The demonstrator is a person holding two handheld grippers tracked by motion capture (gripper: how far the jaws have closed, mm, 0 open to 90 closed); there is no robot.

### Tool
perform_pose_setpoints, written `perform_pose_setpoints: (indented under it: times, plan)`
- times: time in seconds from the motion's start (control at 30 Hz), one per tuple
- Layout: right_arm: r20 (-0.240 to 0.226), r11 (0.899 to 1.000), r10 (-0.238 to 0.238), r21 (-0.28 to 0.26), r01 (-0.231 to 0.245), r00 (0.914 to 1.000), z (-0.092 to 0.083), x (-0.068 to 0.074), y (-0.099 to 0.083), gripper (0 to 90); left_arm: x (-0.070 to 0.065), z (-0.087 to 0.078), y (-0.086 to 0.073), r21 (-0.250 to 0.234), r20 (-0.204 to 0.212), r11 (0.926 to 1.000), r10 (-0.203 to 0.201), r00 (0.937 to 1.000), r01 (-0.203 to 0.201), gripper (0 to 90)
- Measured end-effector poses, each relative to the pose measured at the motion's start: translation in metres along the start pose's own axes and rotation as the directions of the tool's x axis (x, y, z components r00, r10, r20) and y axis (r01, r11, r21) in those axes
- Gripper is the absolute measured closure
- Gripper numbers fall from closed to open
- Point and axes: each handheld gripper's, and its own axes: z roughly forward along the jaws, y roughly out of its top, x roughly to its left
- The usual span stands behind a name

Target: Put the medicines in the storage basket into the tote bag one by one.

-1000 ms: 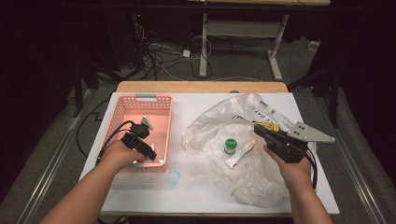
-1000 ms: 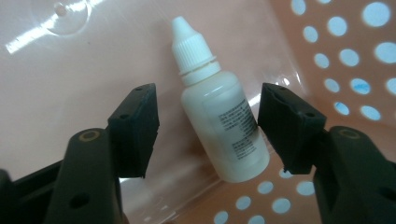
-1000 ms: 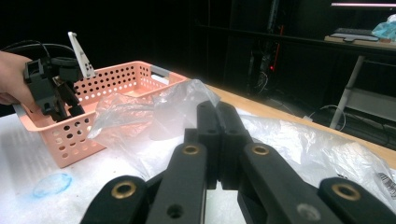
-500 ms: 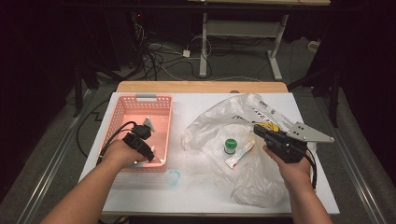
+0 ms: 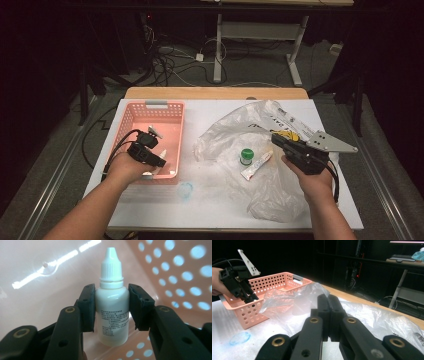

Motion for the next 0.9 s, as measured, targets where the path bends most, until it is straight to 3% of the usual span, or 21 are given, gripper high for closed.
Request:
perform_pose_setpoints:
  times: [0.1,0.2,0.37,0.47,0.7,0.9]
  plan:
    - [0.0,1.0,0.0,0.003,0.0,1.0,0.001,0.001,0.0,90.0,0.001,-0.005,-0.004,-0.055,0.028,0.9985,-0.003,0.9996,0.005,58.1]
    - [-0.002,1.0,-0.002,0.006,0.002,1.0,0.001,0.001,0.0,90.0,-0.002,-0.009,-0.008,-0.123,0.048,0.9924,0.014,0.9988,-0.008,58.1]
    - [-0.001,1.0,-0.002,0.008,0.002,1.0,0.002,0.001,-0.001,90.0,-0.01,-0.013,-0.017,-0.225,0.053,0.9741,0.035,0.998,-0.022,58.1]
    - [0.0,1.0,-0.004,0.008,0.004,1.0,0.002,0.002,-0.001,90.0,-0.012,-0.014,-0.022,-0.269,0.035,0.9628,0.036,0.9987,-0.025,58.1]
    - [-0.003,1.0,-0.006,0.008,0.006,1.0,0.003,0.003,-0.001,90.0,-0.019,-0.021,-0.03,-0.394,-0.01,0.9185,0.038,0.9992,-0.039,58.2]
    - [-0.003,1.0,-0.006,0.011,0.006,1.0,0.003,0.003,-0.002,90.0,-0.031,-0.028,-0.035,-0.489,-0.019,0.8694,0.07,0.9974,-0.07,58.2]
